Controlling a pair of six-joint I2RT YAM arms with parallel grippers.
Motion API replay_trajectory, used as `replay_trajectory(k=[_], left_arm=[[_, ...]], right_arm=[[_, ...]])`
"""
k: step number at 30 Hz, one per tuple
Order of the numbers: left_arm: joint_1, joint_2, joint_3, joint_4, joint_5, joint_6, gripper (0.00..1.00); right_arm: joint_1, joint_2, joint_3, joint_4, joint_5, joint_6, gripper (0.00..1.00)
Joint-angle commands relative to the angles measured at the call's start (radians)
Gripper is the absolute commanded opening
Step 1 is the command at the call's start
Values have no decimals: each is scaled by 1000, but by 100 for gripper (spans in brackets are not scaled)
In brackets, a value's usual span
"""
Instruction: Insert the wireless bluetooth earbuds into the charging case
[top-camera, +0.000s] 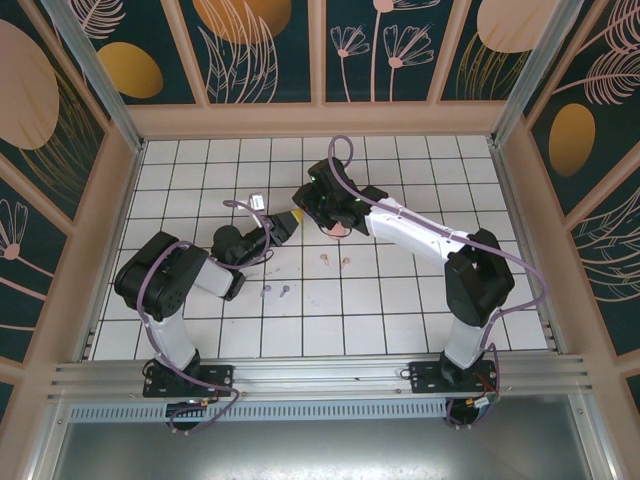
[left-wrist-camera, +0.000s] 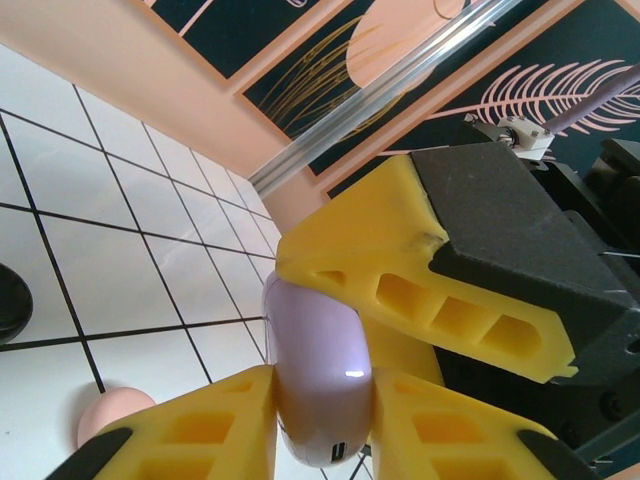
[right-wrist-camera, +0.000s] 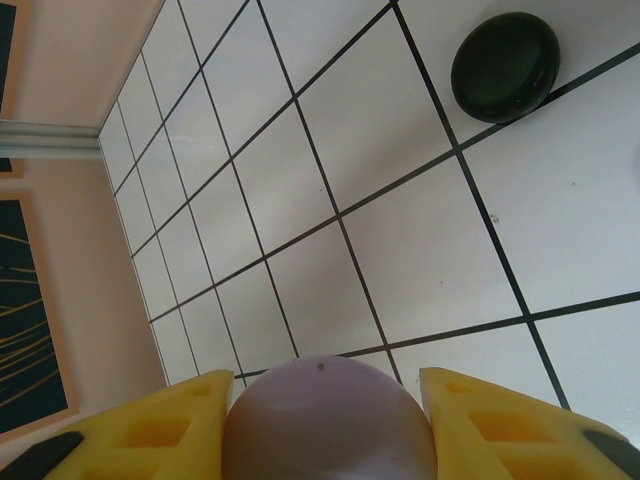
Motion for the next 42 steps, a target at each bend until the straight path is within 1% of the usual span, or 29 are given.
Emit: replay_trajectory(k=[1, 4, 10, 11, 12, 13, 14, 18, 20, 23, 28, 31, 34, 36, 39, 42], left_arm=[[-9, 13, 14, 66, 28, 0, 27], [-9, 14, 18, 65, 31, -2, 23], [-14, 17, 29, 69, 28, -8, 7], [-15, 17, 32, 69, 26, -9, 2], [-17, 16, 35, 69, 25, -11, 0], [-18, 16, 38, 69, 24, -11, 0], [-21, 18, 42, 67, 23, -13, 0], [-21, 22, 45, 72, 21, -20, 0], [-21, 22, 43, 73, 24, -23, 0], [-21, 19, 40, 72, 32, -23, 0], [-21, 6, 40, 56, 53, -14, 0], [-21, -4, 48, 26, 89, 1, 0], [-21, -11, 69, -15, 143, 22, 0], [-21, -15, 85, -40, 189, 33, 0], [-21, -18, 106, -64, 252, 39, 0], [-21, -25, 126, -86, 306, 43, 0]], right_arm=[[10, 9, 13, 44, -17, 7, 35], [11, 9, 13, 46, -21, 5, 35], [13, 8, 7, 49, -24, 4, 36], [13, 6, 5, 49, -24, 3, 37], [12, 5, 3, 49, -24, 4, 38], [13, 3, 3, 50, -22, 4, 39], [11, 2, 3, 49, -22, 4, 43], [1, -10, 4, 43, -13, -1, 64], [-11, -30, 0, 41, 0, -9, 71], [-29, -86, -29, 47, 31, -26, 76], [-58, -217, -126, 49, 79, -75, 77], [-80, -299, -196, 57, 80, -159, 77], [-111, -384, -284, 94, 69, -280, 77], [-147, -447, -356, 145, 21, -392, 77], [-184, -539, -460, 236, -103, -591, 77], [-206, -612, -533, 283, -210, -748, 77]])
